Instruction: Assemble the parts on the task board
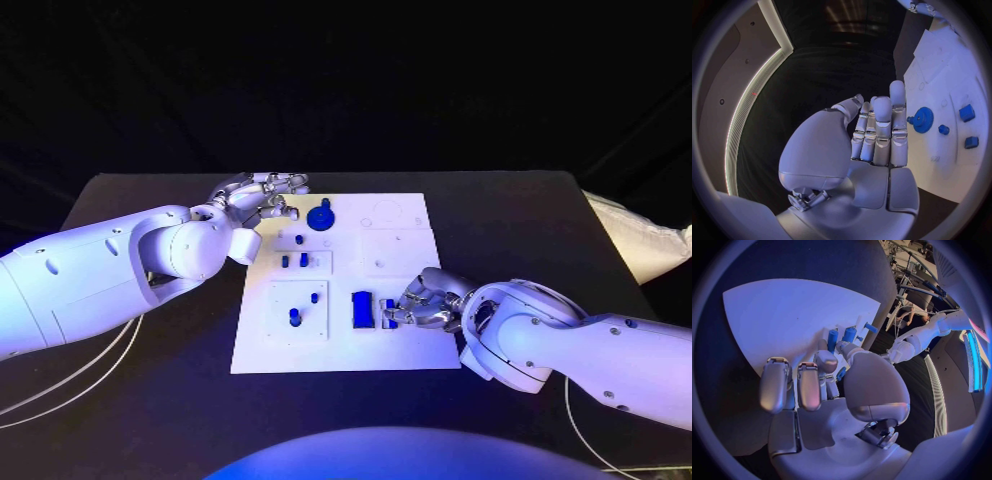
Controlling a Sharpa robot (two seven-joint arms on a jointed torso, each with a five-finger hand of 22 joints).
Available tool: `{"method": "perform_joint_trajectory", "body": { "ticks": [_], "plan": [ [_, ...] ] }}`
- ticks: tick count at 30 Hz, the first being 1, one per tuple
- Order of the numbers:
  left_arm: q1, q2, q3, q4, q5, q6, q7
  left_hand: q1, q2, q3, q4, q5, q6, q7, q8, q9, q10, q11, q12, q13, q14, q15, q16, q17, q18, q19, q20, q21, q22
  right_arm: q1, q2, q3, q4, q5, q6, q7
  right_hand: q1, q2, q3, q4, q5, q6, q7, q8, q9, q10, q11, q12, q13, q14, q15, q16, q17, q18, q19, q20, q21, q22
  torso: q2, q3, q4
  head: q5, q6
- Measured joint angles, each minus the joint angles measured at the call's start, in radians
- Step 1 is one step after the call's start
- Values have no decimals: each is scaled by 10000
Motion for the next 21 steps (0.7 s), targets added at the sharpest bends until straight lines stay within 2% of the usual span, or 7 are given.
{"method": "perform_joint_trajectory", "body": {
  "ticks": [2, 4, 6, 9, 11, 21],
  "plan": [
    [0, 0, 0, 1, -1, 1, -2, 0, 0, 0, 0, 0, 0, 0, 0, 0, 0, 0, 0, 0, 0, 0, 0, 0, 0, 0, 0, 0, 0, 0, 11, 0, -9, -27, 49, -27, -54, 55, -206, 80, 100, 40, -40, 5, 26, 0, 0, 8, 24, 0, 0, 0, -1, -1, 0, 0, 0, 6, -2, 1, 0, 4, -2],
    [0, 0, 0, 3, -2, 3, -5, 0, 0, 0, 0, 0, 0, 0, 0, 0, 0, 0, 0, 0, 0, 0, 0, 0, -1, 0, 0, 0, 0, 0, 21, 0, -18, -67, 96, -48, -216, -51, -460, 189, 74, 41, -41, 11, 51, 0, 0, 8, 37, -1, 1, 0, 0, -1, 0, 0, 0, 11, -2, 1, -3, 4, -3],
    [0, 0, 0, 6, -4, 5, -8, 0, 0, 0, 0, 0, 0, 0, 0, 0, 0, 0, 0, 0, 0, 0, 0, -4, 0, 0, 0, 0, -2, 0, 29, 0, -20, -108, 121, -62, -344, -53, -735, 333, -256, 41, -41, 11, 70, 0, 0, 9, 37, -1, 1, 0, -9, -1, 0, 0, 0, -1, -2, 1, -5, 1, -3],
    [0, 0, 0, 10, -14, 8, -14, 0, 0, 0, 0, 0, 0, 0, 0, 0, 0, 0, 0, 0, 0, 0, 0, -18, -1, 0, 0, 0, -9, 0, 33, 0, -21, -183, 129, -75, -380, -90, -1259, 602, -1113, 41, -41, 11, 103, 0, 0, -59, -11, -2, 2, -98, -100, 0, -1, 1, 0, -101, -3, 1, -4, -2, -4],
    [0, 0, 0, 12, -21, 11, -17, 0, 0, 0, 0, 0, 0, 0, 0, 0, 0, 0, 0, 0, 0, 0, 0, -17, 0, 0, 0, 0, -9, 0, 35, 0, -21, -228, 125, -76, -380, -90, -1524, 744, -1416, 41, -41, 11, 123, 0, 0, -110, -46, -2, 2, -112, -137, -1, 0, 0, 0, -140, -4, 1, -5, -2, -4],
    [0, -6, 0, 16, -55, 25, -37, 0, 0, 0, 0, 0, 0, 0, 0, 0, 0, 0, 0, 1, 0, 0, 0, -17, -1, 0, 0, 0, -9, 0, 21, 0, 27, -432, 58, -40, -380, -90, -1704, 867, -1495, 41, -41, 11, 141, -1, 0, -110, -37, -3, 4, -115, -133, 0, -1, 1, 0, -129, -4, 1, -4, 1, -16]
  ]
}}
